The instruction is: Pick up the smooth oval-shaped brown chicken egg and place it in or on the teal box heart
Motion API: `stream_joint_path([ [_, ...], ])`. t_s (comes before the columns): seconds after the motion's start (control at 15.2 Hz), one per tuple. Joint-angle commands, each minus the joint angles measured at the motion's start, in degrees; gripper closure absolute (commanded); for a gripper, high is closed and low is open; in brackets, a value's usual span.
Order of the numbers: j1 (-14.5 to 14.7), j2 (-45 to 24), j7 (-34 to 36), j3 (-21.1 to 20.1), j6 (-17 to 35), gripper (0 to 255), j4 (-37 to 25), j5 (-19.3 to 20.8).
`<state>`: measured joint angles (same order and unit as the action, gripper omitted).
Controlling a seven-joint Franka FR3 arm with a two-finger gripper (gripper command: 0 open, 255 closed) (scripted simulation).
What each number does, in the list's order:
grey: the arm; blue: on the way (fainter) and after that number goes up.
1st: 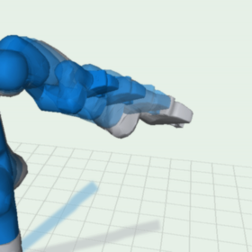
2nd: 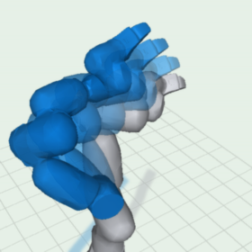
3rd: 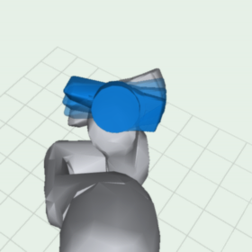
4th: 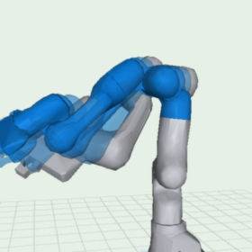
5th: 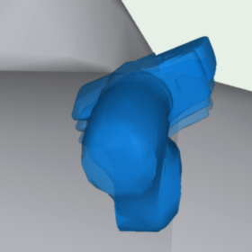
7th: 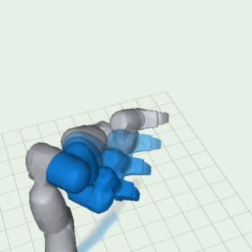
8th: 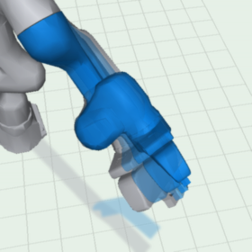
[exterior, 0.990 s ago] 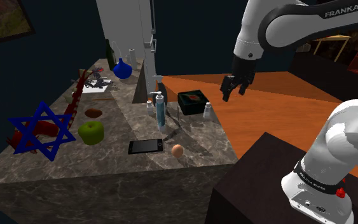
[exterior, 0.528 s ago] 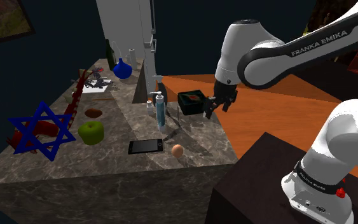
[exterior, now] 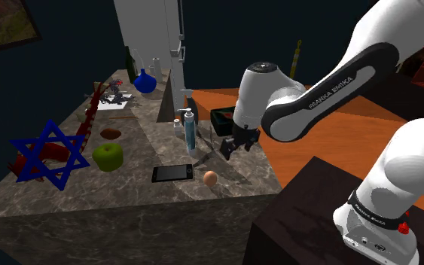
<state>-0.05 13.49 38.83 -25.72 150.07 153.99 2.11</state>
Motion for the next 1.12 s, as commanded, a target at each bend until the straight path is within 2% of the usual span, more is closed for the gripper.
stream_joint_path([
  [0.0,-2.6,-5.8,6.9,-3.4,4.2,0,-1.7,6.3],
  [0.13,-5.2,-11.8,16.0,-5.7,6.8,0,-4.1,16.0],
  [0.26,-5.5,-18.1,26.5,-5.7,8.0,0,-7.3,27.8],
  [0.4,-2.9,-24.0,35.7,-3.0,8.2,0,-11.1,38.0],
  [0.53,0.8,-29.4,43.1,0.4,8.0,0,-15.2,45.7],
  [1.06,4.8,-37.0,50.4,6.2,10.2,0,-19.4,55.1],
])
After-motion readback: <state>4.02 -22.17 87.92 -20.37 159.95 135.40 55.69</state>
